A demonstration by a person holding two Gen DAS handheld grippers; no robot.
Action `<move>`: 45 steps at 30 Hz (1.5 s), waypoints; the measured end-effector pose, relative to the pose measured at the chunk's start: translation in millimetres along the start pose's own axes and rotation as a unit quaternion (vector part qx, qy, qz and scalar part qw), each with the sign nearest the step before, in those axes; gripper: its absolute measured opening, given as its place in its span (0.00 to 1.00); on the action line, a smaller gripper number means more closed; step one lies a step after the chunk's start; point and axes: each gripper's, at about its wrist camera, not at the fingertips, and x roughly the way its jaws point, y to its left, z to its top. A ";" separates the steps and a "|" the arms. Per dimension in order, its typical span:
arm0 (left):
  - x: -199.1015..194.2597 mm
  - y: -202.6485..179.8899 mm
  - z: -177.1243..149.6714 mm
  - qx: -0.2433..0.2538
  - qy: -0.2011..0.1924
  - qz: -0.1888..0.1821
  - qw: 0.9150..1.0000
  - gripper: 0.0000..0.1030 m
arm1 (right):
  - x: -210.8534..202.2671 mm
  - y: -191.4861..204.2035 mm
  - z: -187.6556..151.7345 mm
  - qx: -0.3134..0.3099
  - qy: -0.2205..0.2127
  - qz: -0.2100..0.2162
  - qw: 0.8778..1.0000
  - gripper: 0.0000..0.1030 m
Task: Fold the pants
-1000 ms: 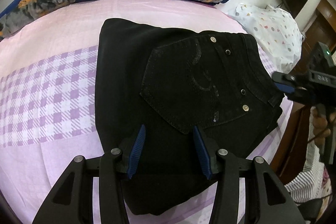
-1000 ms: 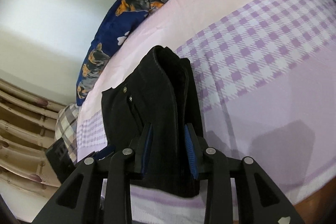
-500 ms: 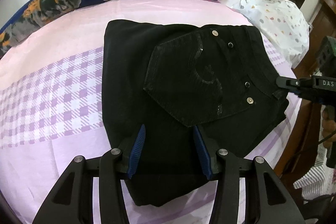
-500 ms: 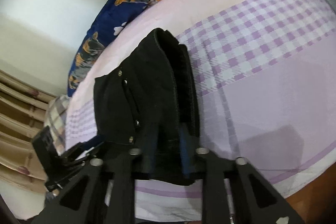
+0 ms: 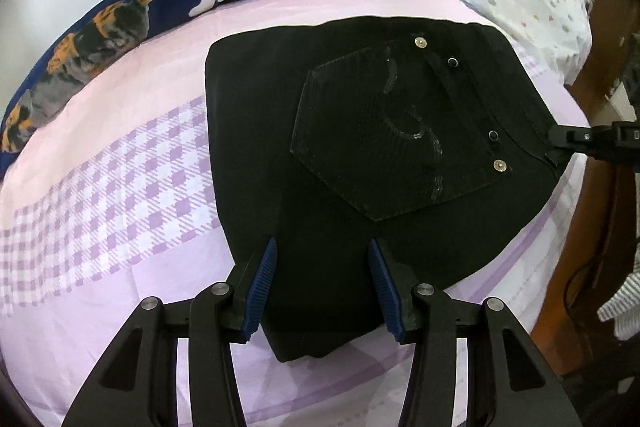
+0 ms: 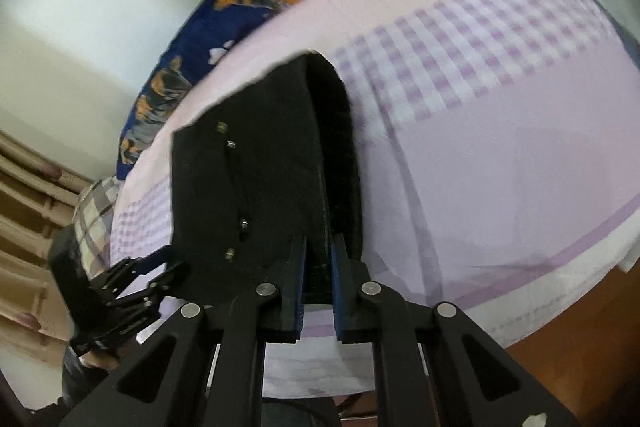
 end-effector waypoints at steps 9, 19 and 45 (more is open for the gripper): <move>4.2 0.1 -1.5 -0.011 -0.001 0.001 1.000 0.48 | -0.2 -2.2 1.5 0.018 -0.002 0.011 1.000 0.14; 3.3 0.2 -4.7 -0.017 -0.006 -0.001 1.000 0.48 | -17.8 1.0 8.1 0.024 -0.030 0.004 0.999 0.20; 5.4 5.0 -6.5 -0.031 -0.008 -0.011 0.999 0.51 | 38.1 43.7 71.3 -0.053 -0.041 -0.066 0.996 0.16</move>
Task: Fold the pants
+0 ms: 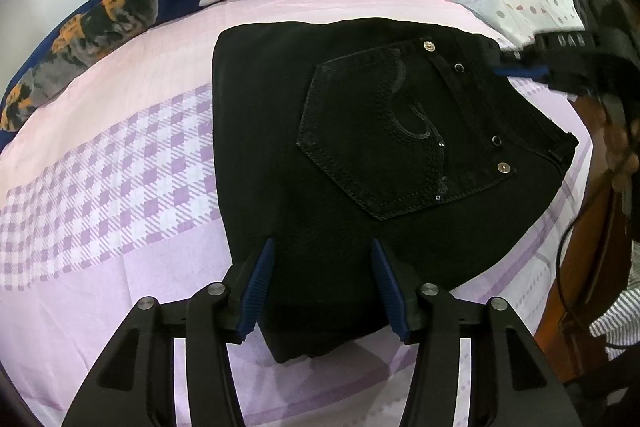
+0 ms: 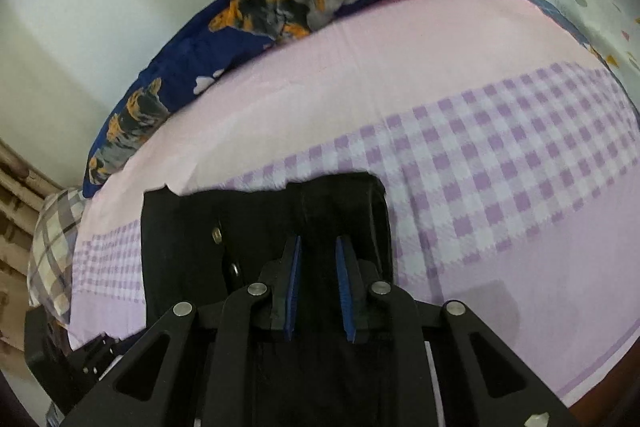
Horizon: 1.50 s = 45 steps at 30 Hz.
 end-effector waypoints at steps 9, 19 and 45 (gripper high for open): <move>-1.0 3.5 -1.8 -0.004 -0.004 0.001 1.000 0.54 | -12.9 -10.5 -48.7 0.009 0.016 0.009 1.000 0.16; -1.7 5.7 -2.4 -0.005 -0.006 0.004 1.000 0.57 | -33.0 -17.4 -66.1 0.025 -0.003 0.034 0.999 0.16; 4.9 91.0 7.7 -0.183 0.025 -0.132 0.974 0.58 | -19.2 -47.7 -38.5 0.041 0.070 0.106 0.991 0.51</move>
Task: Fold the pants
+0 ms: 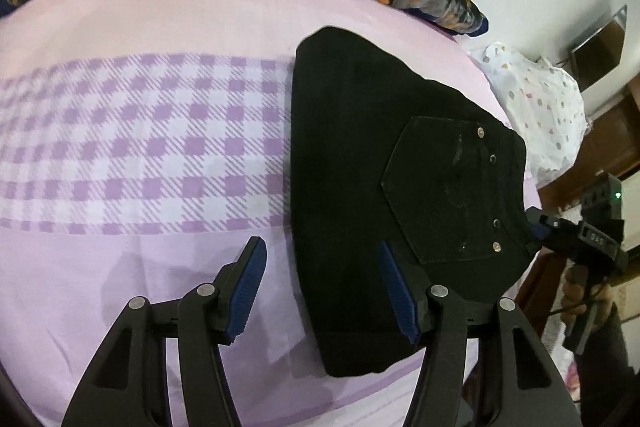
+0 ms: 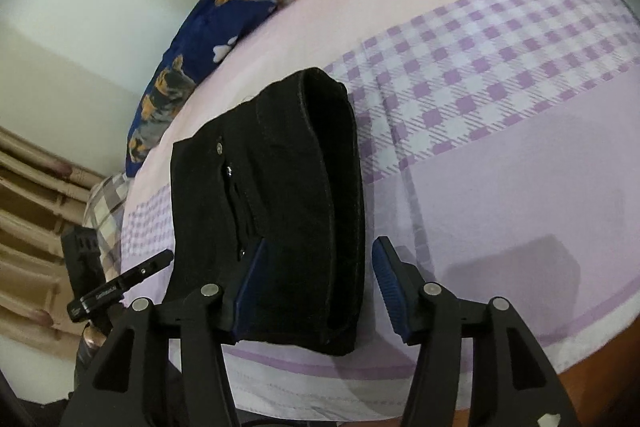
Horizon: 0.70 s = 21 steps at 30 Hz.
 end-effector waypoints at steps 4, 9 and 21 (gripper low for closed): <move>6.2 0.5 3.5 -0.013 0.011 -0.017 1.000 0.58 | 8.0 -7.1 7.6 0.004 0.020 0.015 1.000 0.51; 8.9 -0.7 8.1 -0.014 0.013 -0.028 0.999 0.58 | 15.2 -17.0 14.5 0.008 0.035 0.029 0.999 0.51; 27.4 -6.1 32.7 0.003 -0.003 -0.066 0.998 0.67 | 29.6 -20.9 27.0 0.008 0.066 0.099 0.993 0.52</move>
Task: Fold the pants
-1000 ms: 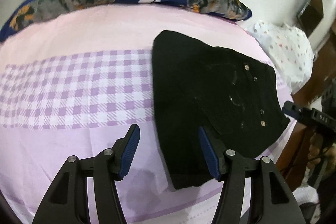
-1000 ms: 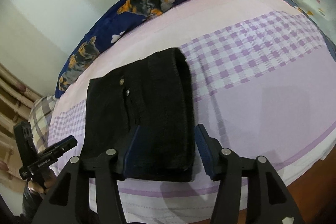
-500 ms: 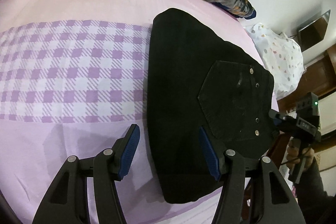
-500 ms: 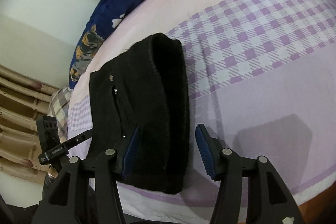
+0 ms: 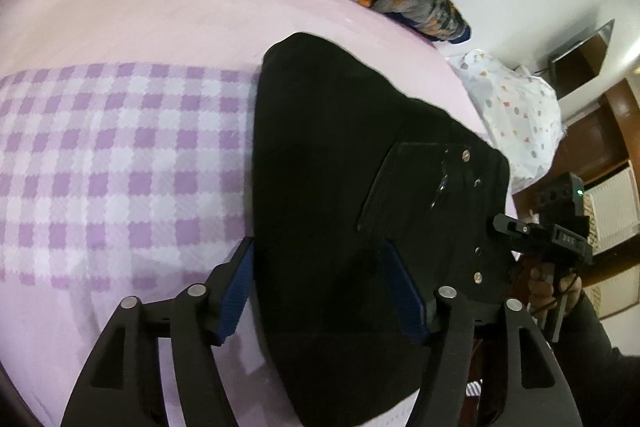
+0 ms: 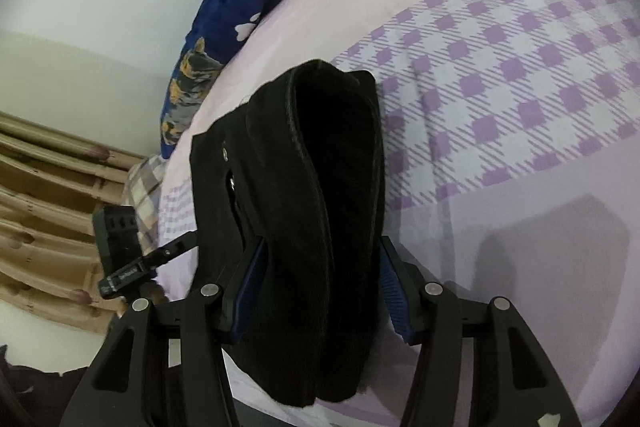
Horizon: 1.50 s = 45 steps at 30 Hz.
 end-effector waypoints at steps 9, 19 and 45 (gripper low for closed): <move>3.9 27.9 14.3 -0.064 -0.001 -0.111 0.992 0.70 | 10.0 1.8 15.4 -0.012 0.013 0.036 0.999 0.55; 8.7 33.4 6.1 -0.087 0.018 -0.155 0.984 0.50 | 18.8 6.0 23.9 -0.013 0.017 0.054 0.998 0.58; 6.8 -17.8 1.8 -0.003 -0.005 0.069 0.998 0.31 | 17.3 17.4 15.3 0.015 -0.030 -0.026 0.999 0.36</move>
